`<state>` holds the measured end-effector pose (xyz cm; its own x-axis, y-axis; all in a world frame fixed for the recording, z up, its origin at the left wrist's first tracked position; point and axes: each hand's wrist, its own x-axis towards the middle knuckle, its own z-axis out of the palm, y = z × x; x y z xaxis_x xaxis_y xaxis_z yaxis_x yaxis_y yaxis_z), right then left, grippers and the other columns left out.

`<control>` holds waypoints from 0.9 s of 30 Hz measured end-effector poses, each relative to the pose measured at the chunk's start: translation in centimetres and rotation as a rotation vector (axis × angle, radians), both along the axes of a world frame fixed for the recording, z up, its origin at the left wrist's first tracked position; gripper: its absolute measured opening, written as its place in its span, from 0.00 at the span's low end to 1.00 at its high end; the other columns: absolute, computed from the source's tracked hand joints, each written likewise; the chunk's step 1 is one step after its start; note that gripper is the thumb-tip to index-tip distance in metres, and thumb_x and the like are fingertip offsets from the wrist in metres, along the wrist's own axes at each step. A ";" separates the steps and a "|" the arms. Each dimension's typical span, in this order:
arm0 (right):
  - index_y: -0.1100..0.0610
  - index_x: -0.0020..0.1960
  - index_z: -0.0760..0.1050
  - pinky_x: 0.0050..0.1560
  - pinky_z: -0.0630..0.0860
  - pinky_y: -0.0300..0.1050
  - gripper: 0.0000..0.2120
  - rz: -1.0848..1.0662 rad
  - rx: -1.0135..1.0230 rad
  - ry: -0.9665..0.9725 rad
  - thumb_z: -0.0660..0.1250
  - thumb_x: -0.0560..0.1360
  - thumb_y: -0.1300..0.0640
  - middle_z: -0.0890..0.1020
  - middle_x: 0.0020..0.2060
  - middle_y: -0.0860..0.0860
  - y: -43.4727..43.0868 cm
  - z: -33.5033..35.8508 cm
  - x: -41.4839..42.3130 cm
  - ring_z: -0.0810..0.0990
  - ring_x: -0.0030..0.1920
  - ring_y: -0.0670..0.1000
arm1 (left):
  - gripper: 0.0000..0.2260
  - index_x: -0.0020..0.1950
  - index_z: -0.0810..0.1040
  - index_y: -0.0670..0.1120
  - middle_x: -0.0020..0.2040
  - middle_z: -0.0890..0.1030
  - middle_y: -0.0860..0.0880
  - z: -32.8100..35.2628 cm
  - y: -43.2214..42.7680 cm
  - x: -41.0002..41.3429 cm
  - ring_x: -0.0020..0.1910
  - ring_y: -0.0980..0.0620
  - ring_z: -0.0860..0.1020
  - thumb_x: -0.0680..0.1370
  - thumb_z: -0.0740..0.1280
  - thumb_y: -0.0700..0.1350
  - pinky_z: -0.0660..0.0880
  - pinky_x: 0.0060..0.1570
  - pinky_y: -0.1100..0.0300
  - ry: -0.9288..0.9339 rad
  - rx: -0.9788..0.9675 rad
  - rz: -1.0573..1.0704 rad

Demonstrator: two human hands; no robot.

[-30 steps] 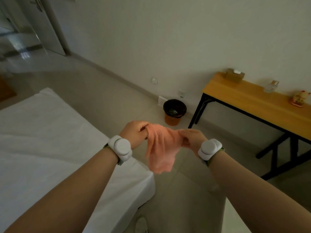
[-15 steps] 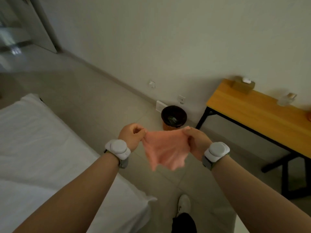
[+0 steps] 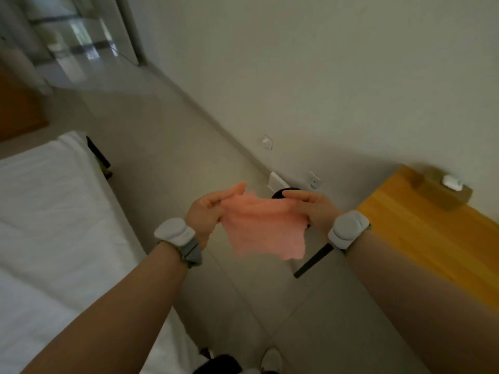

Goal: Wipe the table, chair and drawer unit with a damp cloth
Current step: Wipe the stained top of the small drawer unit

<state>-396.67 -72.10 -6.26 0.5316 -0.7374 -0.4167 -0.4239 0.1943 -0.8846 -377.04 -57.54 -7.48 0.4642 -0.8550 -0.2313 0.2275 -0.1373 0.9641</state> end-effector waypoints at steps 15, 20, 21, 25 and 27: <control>0.60 0.47 0.82 0.47 0.73 0.44 0.07 0.431 -0.847 0.267 0.66 0.74 0.60 0.83 0.46 0.58 -10.6 3.6 18.8 0.80 0.48 0.57 | 0.12 0.56 0.80 0.48 0.54 0.80 0.46 2.1 -8.5 15.7 0.53 0.46 0.76 0.77 0.62 0.48 0.71 0.53 0.56 -1.211 0.557 -0.058; 0.60 0.36 0.72 0.42 0.70 0.49 0.09 0.372 -0.529 0.029 0.63 0.75 0.62 0.75 0.32 0.54 -15.2 5.7 27.4 0.72 0.35 0.51 | 0.12 0.55 0.78 0.45 0.54 0.79 0.49 4.4 -10.6 24.1 0.57 0.50 0.77 0.78 0.63 0.50 0.71 0.58 0.55 -0.431 0.097 0.078; 0.57 0.36 0.71 0.41 0.69 0.48 0.10 0.334 -0.448 -0.044 0.62 0.76 0.60 0.73 0.31 0.51 -15.9 6.0 29.3 0.70 0.35 0.49 | 0.13 0.54 0.78 0.47 0.52 0.82 0.51 4.9 -11.0 25.5 0.52 0.53 0.81 0.79 0.58 0.52 0.75 0.54 0.56 -0.053 -0.041 0.120; 0.56 0.44 0.75 0.38 0.74 0.43 0.09 0.215 -0.200 -0.182 0.59 0.80 0.56 0.76 0.35 0.50 -17.7 5.9 35.2 0.73 0.37 0.49 | 0.14 0.49 0.79 0.50 0.50 0.83 0.50 3.8 -12.5 29.0 0.41 0.55 0.83 0.72 0.65 0.58 0.80 0.38 0.61 0.203 0.060 0.074; 0.63 0.58 0.75 0.47 0.76 0.47 0.15 0.101 0.110 -0.329 0.57 0.81 0.54 0.80 0.47 0.57 -18.2 4.9 37.5 0.78 0.47 0.55 | 0.12 0.51 0.80 0.48 0.50 0.84 0.46 3.4 -13.1 30.5 0.43 0.51 0.83 0.73 0.66 0.53 0.80 0.40 0.58 0.149 0.136 0.071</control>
<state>-359.20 -90.31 -1.32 0.7181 -0.6348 -0.2852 -0.1423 0.2672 -0.9531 -346.59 -70.61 -4.07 0.4743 -0.7774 -0.4132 0.3802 -0.2425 0.8926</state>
